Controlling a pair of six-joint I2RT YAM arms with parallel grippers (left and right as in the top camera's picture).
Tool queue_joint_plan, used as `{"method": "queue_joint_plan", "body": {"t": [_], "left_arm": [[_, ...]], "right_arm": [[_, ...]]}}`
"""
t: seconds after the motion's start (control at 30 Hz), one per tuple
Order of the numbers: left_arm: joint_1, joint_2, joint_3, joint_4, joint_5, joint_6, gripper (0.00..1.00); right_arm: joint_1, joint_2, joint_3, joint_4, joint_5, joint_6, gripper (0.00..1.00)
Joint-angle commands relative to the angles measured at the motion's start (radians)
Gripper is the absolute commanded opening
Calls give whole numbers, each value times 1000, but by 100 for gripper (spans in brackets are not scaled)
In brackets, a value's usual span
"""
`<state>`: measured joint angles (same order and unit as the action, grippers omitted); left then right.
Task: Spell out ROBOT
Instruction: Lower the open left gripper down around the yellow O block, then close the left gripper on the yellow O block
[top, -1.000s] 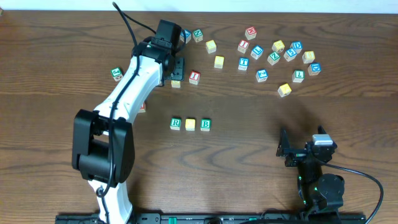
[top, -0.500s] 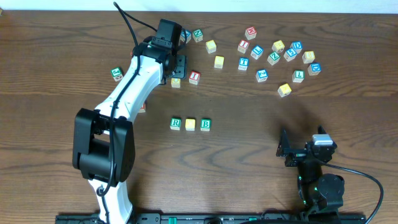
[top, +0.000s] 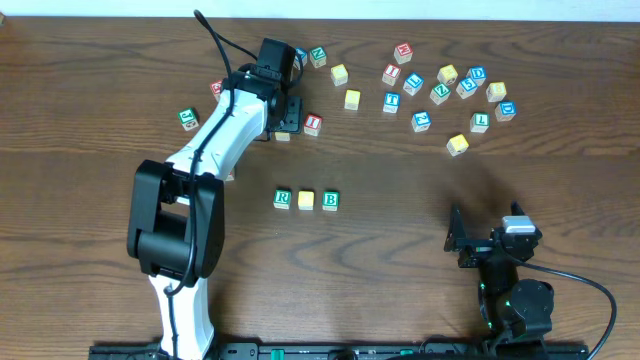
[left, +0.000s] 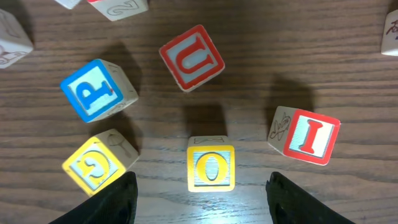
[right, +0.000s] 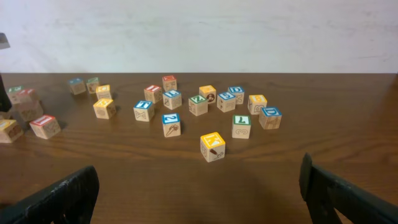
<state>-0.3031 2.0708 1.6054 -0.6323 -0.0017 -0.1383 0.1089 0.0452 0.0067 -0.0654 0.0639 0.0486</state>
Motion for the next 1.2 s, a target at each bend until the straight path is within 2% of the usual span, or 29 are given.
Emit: {"method": "queue_joint_plan", "body": {"t": [0.0, 1.17], "left_arm": [[-2, 23, 19, 5, 21, -20, 65], [-8, 95, 19, 41, 21, -23, 65]], "right_arm": [[6, 1, -1, -3, 8, 14, 99], [6, 1, -1, -3, 8, 14, 99]]}}
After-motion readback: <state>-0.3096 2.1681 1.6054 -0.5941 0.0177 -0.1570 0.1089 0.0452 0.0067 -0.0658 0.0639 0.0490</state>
